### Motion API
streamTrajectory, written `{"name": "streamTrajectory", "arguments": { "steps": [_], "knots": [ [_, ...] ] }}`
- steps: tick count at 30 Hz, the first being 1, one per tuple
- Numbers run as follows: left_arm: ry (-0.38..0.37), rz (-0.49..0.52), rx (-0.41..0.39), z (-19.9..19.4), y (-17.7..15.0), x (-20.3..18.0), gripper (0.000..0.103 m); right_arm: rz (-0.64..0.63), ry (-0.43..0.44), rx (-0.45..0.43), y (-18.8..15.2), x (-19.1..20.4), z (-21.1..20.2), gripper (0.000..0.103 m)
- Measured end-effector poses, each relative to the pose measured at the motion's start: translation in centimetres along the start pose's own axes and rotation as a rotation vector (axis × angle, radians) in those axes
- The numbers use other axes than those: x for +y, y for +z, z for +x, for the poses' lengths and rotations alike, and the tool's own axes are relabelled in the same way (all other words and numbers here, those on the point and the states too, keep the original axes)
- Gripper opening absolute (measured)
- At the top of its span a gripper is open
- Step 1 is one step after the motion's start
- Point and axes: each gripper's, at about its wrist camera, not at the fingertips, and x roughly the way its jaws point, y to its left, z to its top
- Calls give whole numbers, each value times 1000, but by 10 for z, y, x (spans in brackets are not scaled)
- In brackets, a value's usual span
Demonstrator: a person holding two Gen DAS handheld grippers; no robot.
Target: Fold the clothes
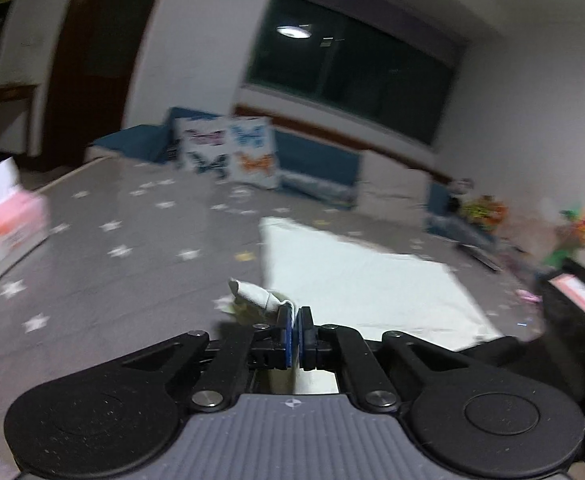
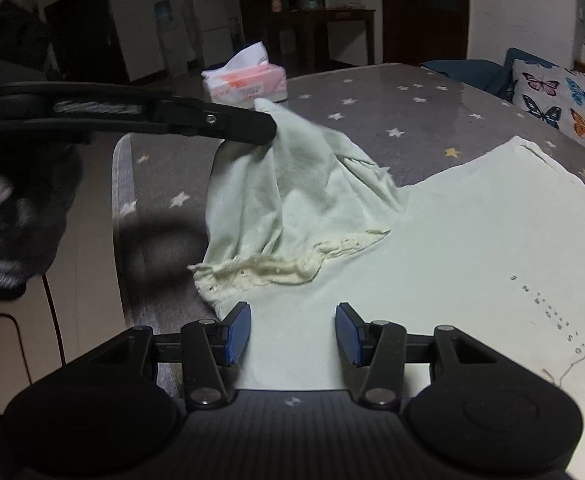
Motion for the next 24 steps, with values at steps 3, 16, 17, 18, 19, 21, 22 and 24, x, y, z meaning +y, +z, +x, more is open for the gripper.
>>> {"name": "streamTrajectory", "arguments": {
  "steps": [3,16,17,18,19,21,22,24],
  "knots": [
    [-63,30,36,11,-3,-16,3,36,0,-15,-2,-8,-8,48],
    [-209,136,146,34,-20,-49,29,212,-105,-32,-23,-63,-42,48],
    [-200,137,147,32,-21,-46,29,219,-112,-34,-24,-67,-45,48],
    [-184,134,150,32,-22,-42,29,225,-118,-36,-25,-70,-47,48],
    [-164,133,160,33,-25,-38,28,231,-122,-38,-26,-73,-49,48],
    [-127,133,184,34,-30,-31,28,251,-123,-51,-27,-78,-53,48],
    [-111,136,198,34,-32,-29,28,262,-122,-58,-27,-81,-55,48],
    [-80,140,227,36,-38,-23,31,291,-109,-71,-26,-85,-57,47]
  ]
}}
